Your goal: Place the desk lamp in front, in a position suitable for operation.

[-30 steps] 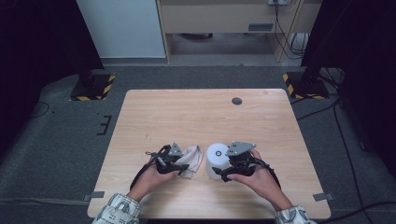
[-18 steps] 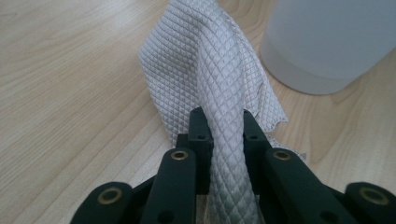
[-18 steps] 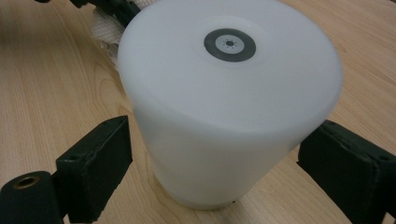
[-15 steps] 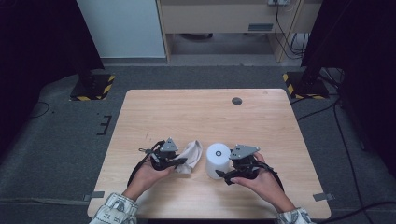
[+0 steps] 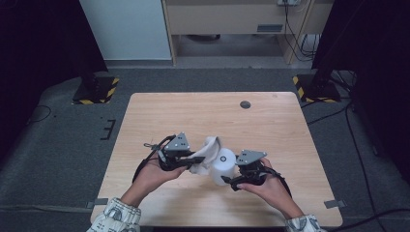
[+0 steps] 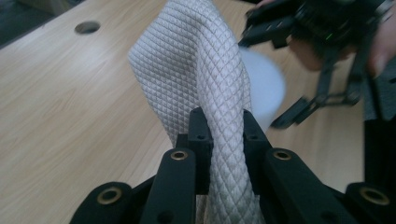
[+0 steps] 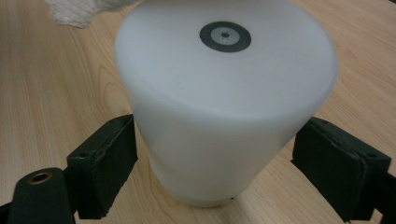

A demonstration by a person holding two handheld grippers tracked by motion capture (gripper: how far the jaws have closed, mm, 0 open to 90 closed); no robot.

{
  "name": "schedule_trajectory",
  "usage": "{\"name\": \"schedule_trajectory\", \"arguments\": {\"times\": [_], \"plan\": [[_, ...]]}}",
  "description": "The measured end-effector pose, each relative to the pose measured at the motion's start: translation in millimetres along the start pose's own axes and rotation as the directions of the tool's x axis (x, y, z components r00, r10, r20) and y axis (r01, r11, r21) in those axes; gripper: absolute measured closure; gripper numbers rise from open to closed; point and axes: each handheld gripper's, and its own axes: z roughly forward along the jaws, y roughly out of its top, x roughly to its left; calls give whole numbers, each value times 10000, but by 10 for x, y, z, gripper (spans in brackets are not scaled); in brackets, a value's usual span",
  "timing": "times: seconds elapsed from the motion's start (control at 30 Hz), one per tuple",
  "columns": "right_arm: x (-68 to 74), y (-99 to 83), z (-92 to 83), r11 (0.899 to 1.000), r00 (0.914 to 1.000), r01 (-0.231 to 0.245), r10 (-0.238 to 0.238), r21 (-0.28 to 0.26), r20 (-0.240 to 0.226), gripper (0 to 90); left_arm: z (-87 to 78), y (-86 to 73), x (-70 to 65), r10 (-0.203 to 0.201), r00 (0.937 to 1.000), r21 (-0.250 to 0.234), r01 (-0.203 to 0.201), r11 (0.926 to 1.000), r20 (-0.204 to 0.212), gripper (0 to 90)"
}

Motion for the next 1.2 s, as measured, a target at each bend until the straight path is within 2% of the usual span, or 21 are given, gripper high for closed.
{"name": "schedule_trajectory", "arguments": {"times": [0.07, 0.1, 0.17, 0.2, 0.23, 0.27, 0.4, 0.47, 0.57, 0.67, 0.77, 0.93, 1.07, 1.13, 1.2], "plan": [[2, 6, -8, 10000, 10000, -10, 11, -48, 24, 140, 8, 100, -39, 165, 9999, 55, -165, 9998, 3, 789], [3, 9, -11, 10000, 10000, 1, -1, -86, 50, 140, 29, 132, -46, 287, 9996, 230, -287, 9993, -5, 789], [2, 12, -14, 9999, 10000, 18, -18, -139, 21, 138, 103, 154, -33, 556, 9982, 810, -535, 9953, -243, 789], [4, 15, -13, 9999, 10000, 7, -6, -164, 40, 136, 176, 124, 6, 590, 9974, 1236, -536, 9909, -403, 789], [4, 15, -13, 9999, 10000, 7, -6, -164, 40, 136, 176, 124, 6, 590, 9974, 1236, -536, 9909, -403, 789], [6, 16, -12, 9999, 10000, -9, 9, -167, 46, 135, 197, 94, 35, 640, 9970, 1477, -567, 9874, -446, 789], [4, 25, -8, 9997, 10000, -22, 23, -253, 40, 128, 209, -7, 83, 360, 9988, 1645, -302, 9859, -329, 789], [6, 44, -6, 9993, 10000, -41, 44, -365, 74, 125, 186, -24, 70, 267, 9996, 1530, -247, 9879, -107, 788], [13, 62, -9, 9989, 10000, -63, 66, -466, 63, 127, 184, 13, -19, 353, 9989, 1310, -393, 9906, 323, 788], [29, 88, -6, 9985, 10000, 10, -9, -548, 9, 134, 270, 71, -96, 620, 9971, 1635, -685, 9842, 443, 788], [41, 98, 7, 9984, 10000, 57, -54, -558, 41, 131, 356, 134, -92, 465, 9973, 1553, -550, 9863, 575, 788], [36, 98, 10, 9983, 10000, 64, -64, -575, 1, 132, 481, 243, -49, 612, 9977, 1620, -653, 9846, 301, 787], [33, 98, 11, 9984, 10000, 56, -57, -563, -15, 133, 493, 284, 76, 390, 9989, 1687, -344, 9851, -242, 785], [32, 99, 11, 9984, 10000, 49, -50, -563, -18, 133, 482, 275, 104, 403, 9984, 1779, -327, 9835, -389, 785], [33, 100, 11, 9985, 10000, 42, -43, -550, -9, 133, 444, 244, 152, 243, 9987, 1826, -158, 9831, -448, 785]]}}
